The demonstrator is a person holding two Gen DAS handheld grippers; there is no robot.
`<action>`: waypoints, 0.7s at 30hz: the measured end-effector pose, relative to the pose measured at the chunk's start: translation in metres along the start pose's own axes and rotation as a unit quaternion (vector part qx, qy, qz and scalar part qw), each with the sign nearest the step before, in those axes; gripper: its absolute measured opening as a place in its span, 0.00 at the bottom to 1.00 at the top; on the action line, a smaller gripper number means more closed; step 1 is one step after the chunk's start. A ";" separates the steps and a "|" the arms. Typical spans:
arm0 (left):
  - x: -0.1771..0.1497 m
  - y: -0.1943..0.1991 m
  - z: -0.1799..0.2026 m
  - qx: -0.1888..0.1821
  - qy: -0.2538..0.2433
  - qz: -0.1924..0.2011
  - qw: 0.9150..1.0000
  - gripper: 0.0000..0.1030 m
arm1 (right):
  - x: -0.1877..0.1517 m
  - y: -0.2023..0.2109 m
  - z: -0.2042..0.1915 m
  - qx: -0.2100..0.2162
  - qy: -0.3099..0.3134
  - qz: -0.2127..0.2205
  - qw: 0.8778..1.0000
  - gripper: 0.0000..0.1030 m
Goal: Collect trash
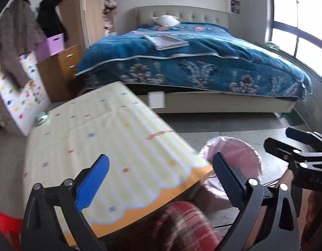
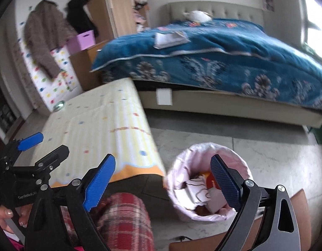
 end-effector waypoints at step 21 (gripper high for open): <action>-0.058 0.070 -0.182 0.155 0.129 -0.032 0.979 0.93 | 0.018 -0.014 -0.159 0.097 0.108 -0.013 0.989 0.92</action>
Point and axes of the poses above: each gripper's, at about its wrist camera, not at the fingertips, and y roughly against the way its jaws point, z to its right, x to its top, the point moved 4 cm from there along -y, roughly the way its jaws point, and after that the axes turned 15 degrees about x, right-handed, at the moved point
